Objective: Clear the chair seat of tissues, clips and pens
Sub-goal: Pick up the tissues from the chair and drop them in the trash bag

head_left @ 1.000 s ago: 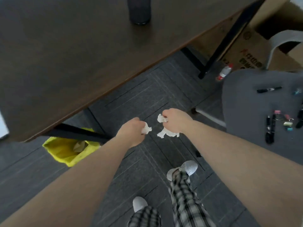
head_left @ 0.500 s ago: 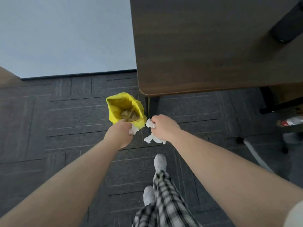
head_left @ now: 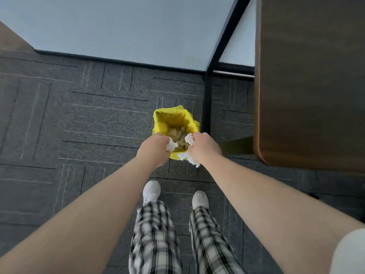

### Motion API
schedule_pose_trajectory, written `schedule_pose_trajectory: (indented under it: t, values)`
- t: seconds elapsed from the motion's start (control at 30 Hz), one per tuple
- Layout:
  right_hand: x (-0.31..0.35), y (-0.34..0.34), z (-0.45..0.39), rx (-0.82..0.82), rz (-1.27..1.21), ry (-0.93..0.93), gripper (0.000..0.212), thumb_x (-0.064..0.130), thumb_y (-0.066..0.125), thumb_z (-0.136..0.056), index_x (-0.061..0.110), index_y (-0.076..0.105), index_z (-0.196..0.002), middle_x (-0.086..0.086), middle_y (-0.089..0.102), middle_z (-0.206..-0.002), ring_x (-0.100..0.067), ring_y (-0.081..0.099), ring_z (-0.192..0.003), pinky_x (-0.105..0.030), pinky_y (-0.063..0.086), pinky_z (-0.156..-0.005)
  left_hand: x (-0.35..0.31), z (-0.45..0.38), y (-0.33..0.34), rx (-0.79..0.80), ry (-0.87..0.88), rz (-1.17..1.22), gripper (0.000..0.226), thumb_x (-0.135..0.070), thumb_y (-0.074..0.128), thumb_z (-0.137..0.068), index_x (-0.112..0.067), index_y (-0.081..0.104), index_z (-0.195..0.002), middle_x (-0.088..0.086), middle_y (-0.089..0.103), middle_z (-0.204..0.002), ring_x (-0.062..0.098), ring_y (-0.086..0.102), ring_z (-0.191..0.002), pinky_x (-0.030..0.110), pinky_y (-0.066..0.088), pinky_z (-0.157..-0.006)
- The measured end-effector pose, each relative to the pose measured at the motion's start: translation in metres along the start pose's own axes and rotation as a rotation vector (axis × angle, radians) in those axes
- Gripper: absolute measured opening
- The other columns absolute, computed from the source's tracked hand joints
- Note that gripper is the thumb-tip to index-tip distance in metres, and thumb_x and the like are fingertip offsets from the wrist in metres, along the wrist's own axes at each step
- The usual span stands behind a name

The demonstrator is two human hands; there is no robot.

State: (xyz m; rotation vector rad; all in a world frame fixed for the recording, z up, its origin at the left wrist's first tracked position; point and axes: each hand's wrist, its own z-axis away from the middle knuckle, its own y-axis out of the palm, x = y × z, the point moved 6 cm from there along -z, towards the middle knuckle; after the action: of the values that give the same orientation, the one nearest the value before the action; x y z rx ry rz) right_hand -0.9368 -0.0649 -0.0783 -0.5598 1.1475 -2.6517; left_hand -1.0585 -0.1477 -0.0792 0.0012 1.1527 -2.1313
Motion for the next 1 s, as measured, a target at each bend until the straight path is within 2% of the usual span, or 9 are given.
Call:
schedule_pose_trajectory:
  t: [0.23, 0.4, 0.47, 0.57, 0.67, 0.73, 0.8, 0.9, 1.0]
  values:
    - [0.013, 0.046, -0.081, -0.023, -0.077, 0.184, 0.023, 0.022, 0.045, -0.094, 0.016, 0.053, -0.115, -0.004, 0.050, -0.102, -0.027, 0.053, -0.084, -0.036, 0.046, -0.065, 0.041, -0.084, 0.021, 0.073, 0.046, 0.030, 0.008, -0.011, 0.048, -0.086, -0.012, 0.043, -0.080, 0.003, 0.039, -0.092, 0.029, 0.049, -0.088, 0.034, 0.037, -0.067]
    - [0.001, 0.076, -0.123, -0.016, -0.101, 0.292, 0.031, 0.024, 0.047, -0.094, 0.016, 0.049, -0.123, -0.008, 0.050, -0.118, -0.031, 0.057, -0.097, -0.038, 0.048, -0.070, 0.051, -0.131, 0.050, 0.108, 0.088, 0.046, 0.006, -0.013, 0.051, -0.087, -0.007, 0.053, -0.090, 0.011, 0.048, -0.101, 0.032, 0.054, -0.096, 0.034, 0.036, -0.067]
    - [-0.007, 0.085, -0.135, 0.009, -0.127, 0.332, 0.038, 0.027, 0.048, -0.094, 0.017, 0.044, -0.130, -0.010, 0.047, -0.123, -0.032, 0.056, -0.101, -0.039, 0.048, -0.071, 0.050, -0.147, 0.059, 0.106, 0.091, 0.056, 0.015, -0.014, 0.052, -0.087, -0.005, 0.056, -0.099, 0.012, 0.051, -0.109, 0.032, 0.054, -0.099, 0.035, 0.038, -0.069]
    - [-0.017, 0.096, -0.147, 0.039, -0.143, 0.342, 0.044, 0.029, 0.053, -0.092, 0.019, 0.039, -0.131, -0.010, 0.043, -0.125, -0.029, 0.053, -0.089, -0.038, 0.048, -0.066, 0.046, -0.164, 0.066, 0.089, 0.103, 0.078, 0.025, -0.017, 0.058, -0.087, -0.008, 0.054, -0.110, 0.011, 0.051, -0.115, 0.032, 0.054, -0.104, 0.035, 0.039, -0.071]
    - [-0.024, 0.101, -0.150, 0.047, -0.165, 0.332, 0.047, 0.034, 0.056, -0.090, 0.021, 0.038, -0.131, -0.010, 0.042, -0.127, -0.027, 0.050, -0.087, -0.037, 0.043, -0.065, 0.045, -0.171, 0.076, 0.149, 0.117, 0.081, 0.051, -0.023, 0.067, -0.083, -0.015, 0.045, -0.129, 0.009, 0.045, -0.124, 0.031, 0.054, -0.109, 0.034, 0.041, -0.072]
    - [-0.024, 0.104, -0.149, 0.045, -0.197, 0.305, 0.050, 0.037, 0.057, -0.089, 0.022, 0.039, -0.133, -0.010, 0.043, -0.129, -0.031, 0.055, -0.097, -0.038, 0.046, -0.069, 0.044, -0.170, 0.080, 0.181, 0.150, 0.057, 0.070, -0.027, 0.071, -0.080, -0.021, 0.035, -0.139, 0.008, 0.039, -0.133, 0.032, 0.054, -0.112, 0.035, 0.046, -0.073]
    - [-0.023, 0.105, -0.146, 0.031, -0.216, 0.290, 0.050, 0.039, 0.056, -0.089, 0.023, 0.039, -0.134, -0.009, 0.044, -0.130, -0.032, 0.056, -0.104, -0.043, 0.052, -0.077, 0.045, -0.168, 0.080, 0.180, 0.154, 0.067, 0.082, -0.027, 0.072, -0.080, -0.024, 0.024, -0.146, 0.008, 0.027, -0.148, 0.032, 0.052, -0.119, 0.038, 0.050, -0.082]
    - [-0.020, 0.103, -0.140, 0.039, -0.250, 0.283, 0.046, 0.034, 0.054, -0.092, 0.022, 0.040, -0.134, -0.008, 0.043, -0.131, -0.031, 0.056, -0.106, -0.043, 0.054, -0.081, 0.045, -0.166, 0.072, 0.141, 0.112, 0.138, 0.091, -0.028, 0.072, -0.081, -0.029, 0.013, -0.150, 0.006, 0.006, -0.160, 0.030, 0.045, -0.130, 0.040, 0.046, -0.095]
    - [-0.020, 0.095, -0.135, 0.019, -0.254, 0.267, 0.047, 0.033, 0.055, -0.090, 0.023, 0.042, -0.134, -0.006, 0.045, -0.131, -0.031, 0.056, -0.109, -0.046, 0.054, -0.084, 0.040, -0.166, 0.063, 0.116, 0.139, 0.151, 0.098, -0.032, 0.075, -0.077, -0.031, 0.011, -0.151, 0.004, 0.002, -0.162, 0.028, 0.038, -0.136, 0.039, 0.043, -0.100]
